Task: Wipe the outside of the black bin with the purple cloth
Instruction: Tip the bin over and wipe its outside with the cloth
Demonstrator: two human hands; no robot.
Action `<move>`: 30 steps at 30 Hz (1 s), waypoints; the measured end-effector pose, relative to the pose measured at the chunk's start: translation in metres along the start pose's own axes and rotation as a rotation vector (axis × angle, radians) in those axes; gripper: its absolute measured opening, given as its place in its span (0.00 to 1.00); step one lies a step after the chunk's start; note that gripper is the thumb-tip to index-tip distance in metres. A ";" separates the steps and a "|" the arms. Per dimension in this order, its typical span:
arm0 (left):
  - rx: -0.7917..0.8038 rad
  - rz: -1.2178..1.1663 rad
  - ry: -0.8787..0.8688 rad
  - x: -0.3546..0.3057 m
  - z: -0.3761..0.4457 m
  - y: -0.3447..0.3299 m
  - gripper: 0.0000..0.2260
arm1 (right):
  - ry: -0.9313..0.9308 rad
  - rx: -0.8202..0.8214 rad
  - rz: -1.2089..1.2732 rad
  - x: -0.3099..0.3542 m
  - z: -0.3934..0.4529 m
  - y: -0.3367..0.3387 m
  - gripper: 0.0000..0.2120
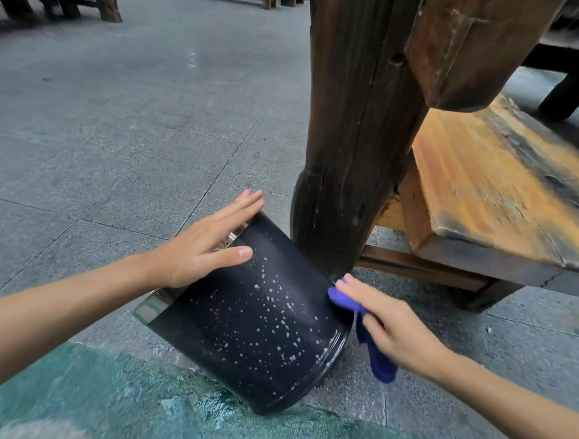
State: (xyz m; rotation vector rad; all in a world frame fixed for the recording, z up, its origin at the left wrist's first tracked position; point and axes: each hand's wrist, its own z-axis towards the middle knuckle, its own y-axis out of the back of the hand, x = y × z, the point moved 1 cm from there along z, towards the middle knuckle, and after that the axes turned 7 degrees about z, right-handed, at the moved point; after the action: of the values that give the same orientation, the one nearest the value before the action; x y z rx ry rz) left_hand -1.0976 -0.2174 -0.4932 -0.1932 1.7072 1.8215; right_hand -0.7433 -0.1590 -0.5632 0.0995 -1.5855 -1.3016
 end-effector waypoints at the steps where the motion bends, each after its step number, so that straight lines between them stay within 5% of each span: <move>1: -0.006 -0.010 0.003 0.000 -0.001 -0.001 0.36 | -0.020 -0.094 0.053 0.008 0.009 0.003 0.33; 5: -0.028 -0.070 0.035 -0.005 0.002 -0.002 0.37 | 0.023 -0.266 0.120 0.060 0.058 0.013 0.26; 12: -0.041 -0.321 0.048 -0.031 0.015 -0.020 0.39 | 0.146 -0.131 0.013 0.120 0.113 -0.003 0.27; 23: 0.030 0.033 0.113 -0.027 0.010 -0.010 0.36 | 0.289 0.079 -0.463 0.066 0.049 -0.023 0.33; 30: 0.081 0.059 0.083 -0.037 0.006 -0.006 0.40 | 0.212 0.155 -0.441 0.034 0.018 -0.020 0.30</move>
State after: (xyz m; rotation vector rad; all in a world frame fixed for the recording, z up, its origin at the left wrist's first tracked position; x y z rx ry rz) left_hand -1.0631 -0.2241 -0.4784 -0.1888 1.8587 1.8048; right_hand -0.7820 -0.1758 -0.5542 0.6944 -1.5278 -1.4411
